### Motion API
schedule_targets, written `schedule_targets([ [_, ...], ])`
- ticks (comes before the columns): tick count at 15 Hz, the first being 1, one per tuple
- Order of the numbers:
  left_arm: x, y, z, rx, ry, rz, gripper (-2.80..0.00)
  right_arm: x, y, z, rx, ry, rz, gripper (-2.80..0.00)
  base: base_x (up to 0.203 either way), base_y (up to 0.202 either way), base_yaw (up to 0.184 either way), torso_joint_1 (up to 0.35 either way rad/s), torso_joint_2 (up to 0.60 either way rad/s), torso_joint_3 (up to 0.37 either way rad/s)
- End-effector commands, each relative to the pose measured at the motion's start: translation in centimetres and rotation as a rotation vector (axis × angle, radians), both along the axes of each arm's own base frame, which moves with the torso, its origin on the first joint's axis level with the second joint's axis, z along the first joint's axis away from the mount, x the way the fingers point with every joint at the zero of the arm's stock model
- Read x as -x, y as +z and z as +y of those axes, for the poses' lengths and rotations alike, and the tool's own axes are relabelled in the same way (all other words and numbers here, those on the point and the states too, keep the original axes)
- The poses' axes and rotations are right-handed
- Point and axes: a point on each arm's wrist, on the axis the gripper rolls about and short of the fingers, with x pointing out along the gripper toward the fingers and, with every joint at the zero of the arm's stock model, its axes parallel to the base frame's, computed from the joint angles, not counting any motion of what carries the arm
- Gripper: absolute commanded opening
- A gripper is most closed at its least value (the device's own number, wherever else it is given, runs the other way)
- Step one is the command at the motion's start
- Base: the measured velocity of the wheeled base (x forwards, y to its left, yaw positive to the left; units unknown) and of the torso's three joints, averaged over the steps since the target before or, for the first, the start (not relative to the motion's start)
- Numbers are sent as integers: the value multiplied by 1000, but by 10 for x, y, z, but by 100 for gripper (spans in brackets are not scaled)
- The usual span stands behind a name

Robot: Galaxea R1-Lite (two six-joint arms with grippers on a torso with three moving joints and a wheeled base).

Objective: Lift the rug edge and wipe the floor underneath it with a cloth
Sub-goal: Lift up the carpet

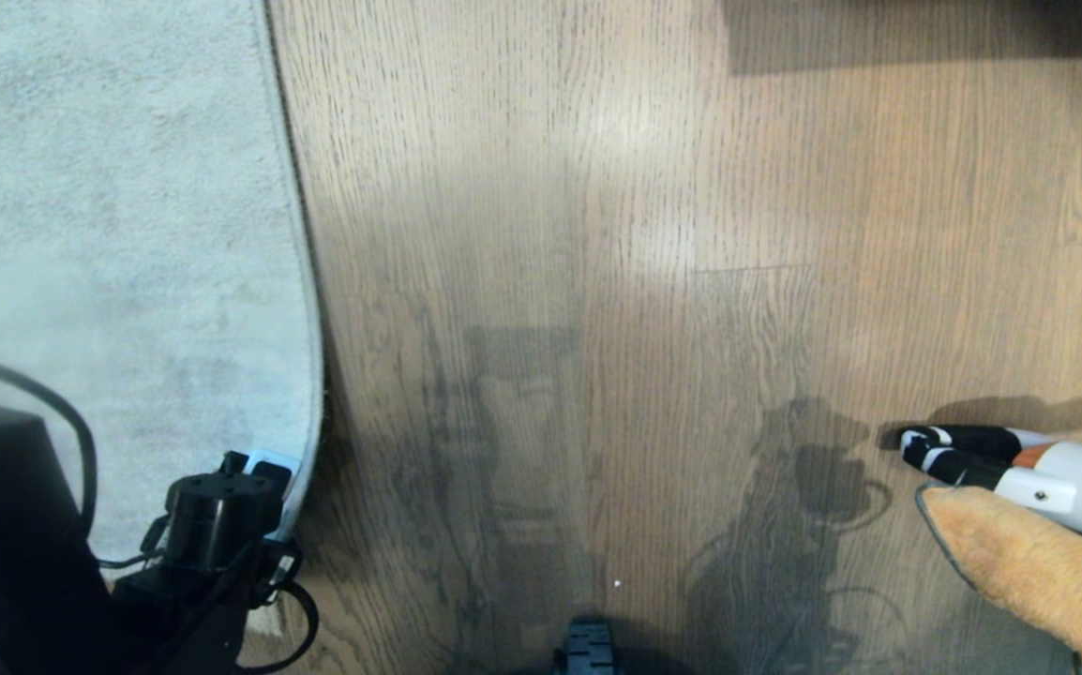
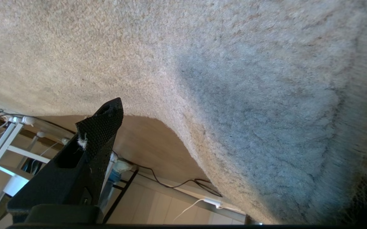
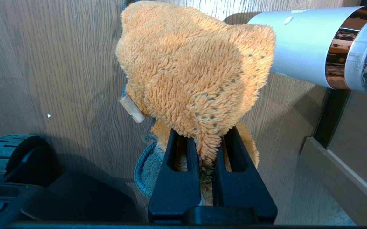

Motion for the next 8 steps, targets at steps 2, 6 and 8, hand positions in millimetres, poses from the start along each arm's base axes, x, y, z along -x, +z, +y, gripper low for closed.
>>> schedule_targets([
  [2,-1,-5,0,-7,3,9,0,0,0,0,0,1,1,-280,0,0,0,0,0,0],
  [6,-1,-3,-1,-3,-1,-1,-280,0,0,0,0,0,1,-280,0,0,0,0,0,0],
  [8,0,0,-1,2,-1,-14,-280,0,0,0,0,1,1,-280,0,0,0,0,0,0],
])
